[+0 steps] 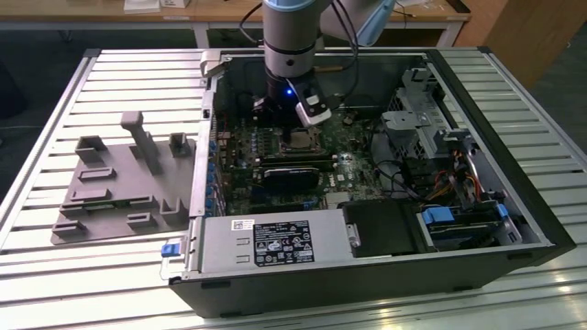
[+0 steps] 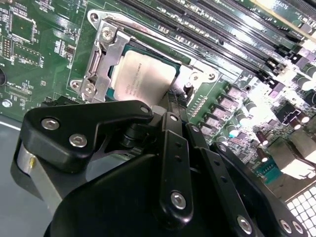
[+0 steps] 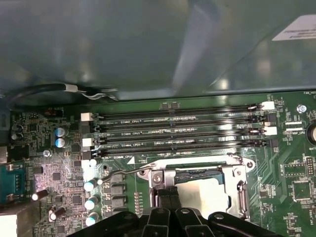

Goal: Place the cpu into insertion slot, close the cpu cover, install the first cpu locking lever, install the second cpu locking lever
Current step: 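Close the cpu cover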

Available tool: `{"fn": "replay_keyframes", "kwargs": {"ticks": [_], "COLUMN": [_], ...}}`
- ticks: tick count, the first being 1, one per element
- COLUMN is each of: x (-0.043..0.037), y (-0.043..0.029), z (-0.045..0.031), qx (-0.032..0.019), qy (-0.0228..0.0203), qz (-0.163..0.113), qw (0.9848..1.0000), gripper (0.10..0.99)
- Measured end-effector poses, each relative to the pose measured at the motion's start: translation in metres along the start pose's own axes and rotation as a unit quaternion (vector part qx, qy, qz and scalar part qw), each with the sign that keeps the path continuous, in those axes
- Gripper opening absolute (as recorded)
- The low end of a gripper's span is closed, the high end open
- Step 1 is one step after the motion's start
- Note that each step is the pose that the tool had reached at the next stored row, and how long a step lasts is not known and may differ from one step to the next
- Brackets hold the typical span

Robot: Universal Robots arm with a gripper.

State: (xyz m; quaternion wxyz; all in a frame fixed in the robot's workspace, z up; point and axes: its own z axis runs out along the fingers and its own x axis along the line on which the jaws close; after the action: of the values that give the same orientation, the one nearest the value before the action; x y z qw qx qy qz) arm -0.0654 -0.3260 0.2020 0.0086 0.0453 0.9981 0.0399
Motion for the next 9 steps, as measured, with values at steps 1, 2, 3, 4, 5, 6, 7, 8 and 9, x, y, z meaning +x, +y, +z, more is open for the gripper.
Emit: {"fn": "replay_keyframes", "kwargs": {"ticks": [1, 2, 3, 4, 5, 6, 7, 8, 9], "x": [-0.0006, -0.0010, -0.0012, -0.0013, -0.0013, -0.0014, -0.0014, -0.0014, -0.0014], "y": [-0.0001, -0.0003, -0.0005, -0.0007, -0.0010, -0.0014, -0.0017, -0.0019, -0.0022], "z": [0.0000, 0.0000, 0.0000, 0.0000, 0.0000, -0.0001, -0.0001, -0.0003, -0.0003], "qx": [-0.0004, -0.0010, -0.0023, -0.0054, -0.0098, -0.0141, -0.0160, -0.0168, -0.0171], "qy": [0.0000, 0.0001, 0.0002, 0.0005, 0.0009, 0.0012, 0.0014, 0.0015, 0.0015], "qz": [0.000, 0.000, 0.000, 0.000, 0.000, 0.000, 0.000, 0.000, 0.000], "qw": [1.0000, 1.0000, 1.0000, 1.0000, 1.0000, 0.9999, 0.9999, 0.9999, 0.9999], "gripper": [0.102, 0.102, 0.102, 0.102, 0.102, 0.102, 0.102, 0.102, 0.102]}}
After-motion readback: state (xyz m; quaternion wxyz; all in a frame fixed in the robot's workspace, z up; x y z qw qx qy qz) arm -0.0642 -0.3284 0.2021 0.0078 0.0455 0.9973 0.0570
